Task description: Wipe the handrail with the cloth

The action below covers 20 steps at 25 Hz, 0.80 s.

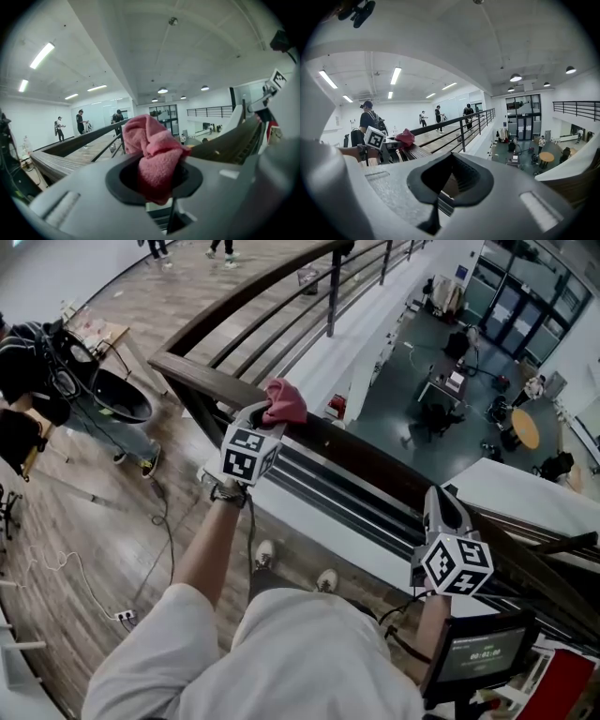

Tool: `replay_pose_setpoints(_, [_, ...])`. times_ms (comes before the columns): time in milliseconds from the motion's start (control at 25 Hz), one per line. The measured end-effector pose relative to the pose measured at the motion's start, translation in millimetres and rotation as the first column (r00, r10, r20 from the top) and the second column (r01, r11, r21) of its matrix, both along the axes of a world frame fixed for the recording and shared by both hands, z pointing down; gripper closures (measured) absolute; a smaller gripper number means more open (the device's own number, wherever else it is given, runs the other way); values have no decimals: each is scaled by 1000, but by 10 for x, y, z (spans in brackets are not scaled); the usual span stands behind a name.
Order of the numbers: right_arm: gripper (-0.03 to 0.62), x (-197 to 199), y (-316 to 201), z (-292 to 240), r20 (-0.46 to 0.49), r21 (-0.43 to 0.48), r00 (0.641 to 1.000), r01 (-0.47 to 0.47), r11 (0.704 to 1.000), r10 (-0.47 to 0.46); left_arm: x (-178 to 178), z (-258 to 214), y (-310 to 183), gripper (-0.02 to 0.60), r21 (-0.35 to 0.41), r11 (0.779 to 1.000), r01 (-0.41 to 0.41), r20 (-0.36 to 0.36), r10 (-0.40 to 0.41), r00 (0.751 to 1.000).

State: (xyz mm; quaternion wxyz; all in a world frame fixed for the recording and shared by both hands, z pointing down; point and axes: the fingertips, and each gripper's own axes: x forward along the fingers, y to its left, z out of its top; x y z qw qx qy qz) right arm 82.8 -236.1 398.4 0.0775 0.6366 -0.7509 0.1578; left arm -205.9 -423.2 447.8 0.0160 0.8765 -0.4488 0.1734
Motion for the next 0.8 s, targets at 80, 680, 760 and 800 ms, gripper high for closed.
replay_pose_setpoints(80, [592,95,59,27,-6,-6,1000,2,1000,-2,85,23,57,485,-2,1000,0,3,0,1000])
replay_pose_setpoints(680, [592,390,243,272,-31,-2,998,-57,998,57,510,72,331,485,-33,998,-56,-23,55,998])
replay_pose_setpoints(760, [592,391,229,279,-38,-3,997,-71,997,70,535,42,352,485,-34,998,-56,-29,55,998])
replay_pose_setpoints(800, [592,400,231,298,-42,-9,996,-83,997,82,556,39,372,485,-32,998,-59,-27,59,998])
